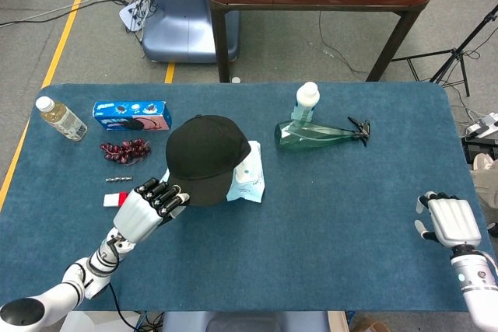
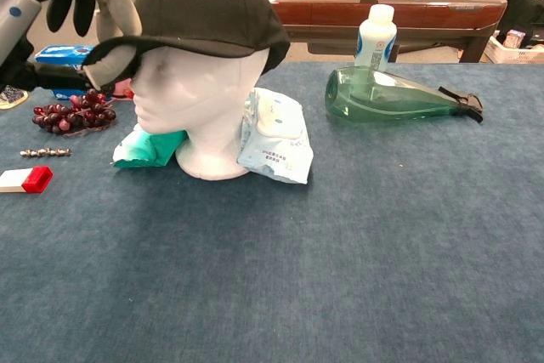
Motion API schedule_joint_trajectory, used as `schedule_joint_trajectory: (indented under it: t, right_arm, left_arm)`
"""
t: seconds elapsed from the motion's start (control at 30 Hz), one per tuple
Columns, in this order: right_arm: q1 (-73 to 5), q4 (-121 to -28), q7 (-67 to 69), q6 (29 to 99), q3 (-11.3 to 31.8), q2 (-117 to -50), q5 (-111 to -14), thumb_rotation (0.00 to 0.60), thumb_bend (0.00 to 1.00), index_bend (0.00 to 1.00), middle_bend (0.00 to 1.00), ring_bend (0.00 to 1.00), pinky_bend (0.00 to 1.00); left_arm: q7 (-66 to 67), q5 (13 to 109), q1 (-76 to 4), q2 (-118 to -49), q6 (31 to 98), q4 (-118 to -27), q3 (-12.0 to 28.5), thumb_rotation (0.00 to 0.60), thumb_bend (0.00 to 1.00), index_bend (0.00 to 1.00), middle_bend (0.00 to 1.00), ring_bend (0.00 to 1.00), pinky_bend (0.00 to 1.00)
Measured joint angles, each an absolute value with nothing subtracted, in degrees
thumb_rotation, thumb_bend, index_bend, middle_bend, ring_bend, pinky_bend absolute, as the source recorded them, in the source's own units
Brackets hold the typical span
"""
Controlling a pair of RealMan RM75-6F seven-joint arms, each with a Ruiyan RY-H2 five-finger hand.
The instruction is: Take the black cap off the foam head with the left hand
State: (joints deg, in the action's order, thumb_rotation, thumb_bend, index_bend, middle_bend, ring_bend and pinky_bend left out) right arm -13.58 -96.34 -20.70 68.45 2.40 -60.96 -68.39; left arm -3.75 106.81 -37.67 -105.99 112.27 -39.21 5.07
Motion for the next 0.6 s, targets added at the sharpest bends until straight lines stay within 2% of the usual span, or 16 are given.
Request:
schedule_joint_trajectory:
  t: [0.6]
  right_arm:
    - [-13.7,-96.2,-20.89,68.27,2.43,-61.0,-68.02,0.6,0.33,0.49,0.39,0.34,0.4]
  left_arm:
    - [-0.71,104.52,-40.34,-102.49,111.03,-40.44,7.29,0.6,0.59,0.62,0.7,0.68,0.74]
